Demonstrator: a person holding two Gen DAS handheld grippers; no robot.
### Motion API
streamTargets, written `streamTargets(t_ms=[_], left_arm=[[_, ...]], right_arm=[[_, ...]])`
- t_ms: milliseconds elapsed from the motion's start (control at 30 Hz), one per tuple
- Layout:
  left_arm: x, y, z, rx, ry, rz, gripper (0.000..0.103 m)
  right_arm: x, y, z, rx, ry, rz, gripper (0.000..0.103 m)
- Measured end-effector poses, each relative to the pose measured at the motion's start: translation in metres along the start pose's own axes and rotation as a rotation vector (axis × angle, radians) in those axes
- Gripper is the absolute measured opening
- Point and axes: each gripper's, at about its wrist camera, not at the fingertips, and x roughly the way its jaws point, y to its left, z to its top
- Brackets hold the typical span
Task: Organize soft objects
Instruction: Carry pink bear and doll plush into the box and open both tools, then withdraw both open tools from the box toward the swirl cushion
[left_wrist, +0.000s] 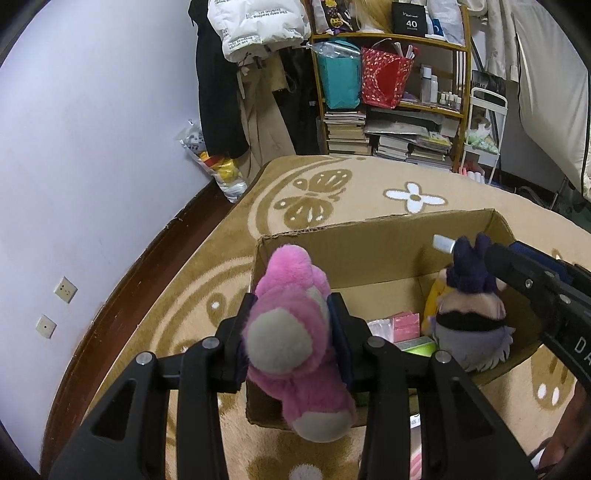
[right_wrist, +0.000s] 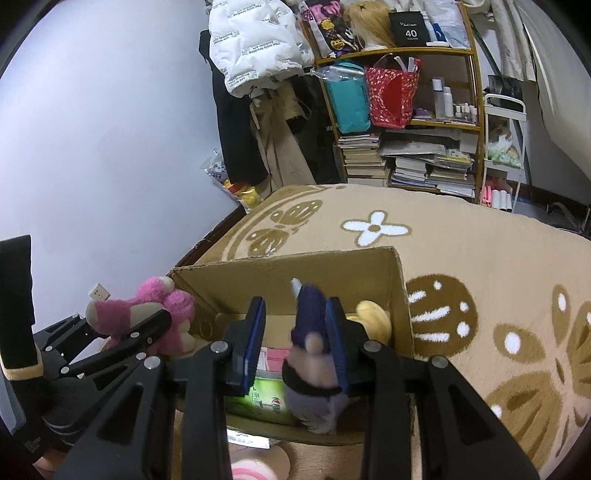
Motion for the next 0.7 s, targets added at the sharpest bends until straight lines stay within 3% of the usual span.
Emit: streamTargets(t_ms=[267,333,567,667,700], left_arm=[[-0.004,0.0,0.001,0.006,0.0,0.001,0.042],[-0.008,0.0,0.0,0.014,-0.014,0.012,0.05],[-0.024,0.005,-0.001,-0.004,-0.025,0.016,0.067],[-0.032,0.009,-0.003,-0.01,-0.033,0.025,0.079],[-0.034,0.011,-0.004,-0.017,-0.03,0.025,0.087]], right_arm=[[-0.003,-0.002,0.0,0.01,0.013,0.005,0.036],[-0.006,-0.001,-0.001,0.008,0.013,0.007,0.039],[-0.02,0.001,-0.004,-0.004,0.014,0.003,0.059],[-0.027,0.001,-0.006,0.0,0.01,0.0,0.068],[-0.029,0.001,-0.007,0.003,0.01,-0.002,0.07]])
